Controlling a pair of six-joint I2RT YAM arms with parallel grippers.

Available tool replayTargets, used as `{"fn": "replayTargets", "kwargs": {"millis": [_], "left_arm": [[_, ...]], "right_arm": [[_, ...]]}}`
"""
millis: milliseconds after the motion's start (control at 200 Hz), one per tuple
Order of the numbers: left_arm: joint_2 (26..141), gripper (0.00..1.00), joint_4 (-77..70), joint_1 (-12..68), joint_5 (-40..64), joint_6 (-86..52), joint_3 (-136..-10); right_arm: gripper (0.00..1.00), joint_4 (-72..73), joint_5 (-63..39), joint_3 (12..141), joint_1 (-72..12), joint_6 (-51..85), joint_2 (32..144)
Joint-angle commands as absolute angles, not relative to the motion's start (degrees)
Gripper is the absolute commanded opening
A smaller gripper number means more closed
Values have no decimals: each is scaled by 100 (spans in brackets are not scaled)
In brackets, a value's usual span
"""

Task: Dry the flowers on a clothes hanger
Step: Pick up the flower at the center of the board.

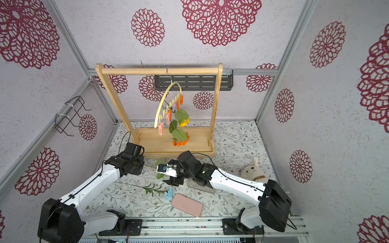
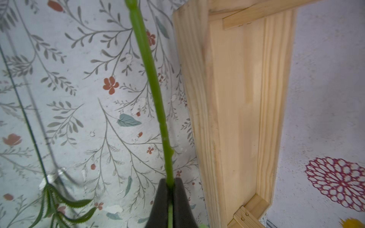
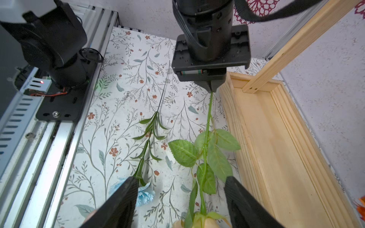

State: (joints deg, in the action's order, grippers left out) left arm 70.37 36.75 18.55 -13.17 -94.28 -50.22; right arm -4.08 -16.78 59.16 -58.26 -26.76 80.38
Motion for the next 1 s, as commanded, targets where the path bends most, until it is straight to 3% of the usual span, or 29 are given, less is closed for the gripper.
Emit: {"fn": "replayTargets", "kwargs": {"millis": [0,165,435,765,901,996], "left_arm": [[6703,0,2617,1904,-1625,-8082,-5190],[6191,0,1923,1909,-1169,-6876,-5173],[5654,0,1536,1916,-766,-6812,-4704],[5643,0,852,1928,237,-6474,-4524],[5575,0,767,1928,492,-6306,-4548],[5524,0,733,1933,528,-6235,-4483]], "right_arm": [[73,-360,-1847,6253,-5780,-2057,8082],[65,-529,-1815,6386,-5655,-1945,8156],[51,-299,-2272,6485,-5634,-1831,8376],[34,302,-2118,6557,-5586,-1525,8524],[35,574,-1809,6548,-5573,-1312,8587],[46,650,-1675,6570,-5582,-1275,8531]]}}
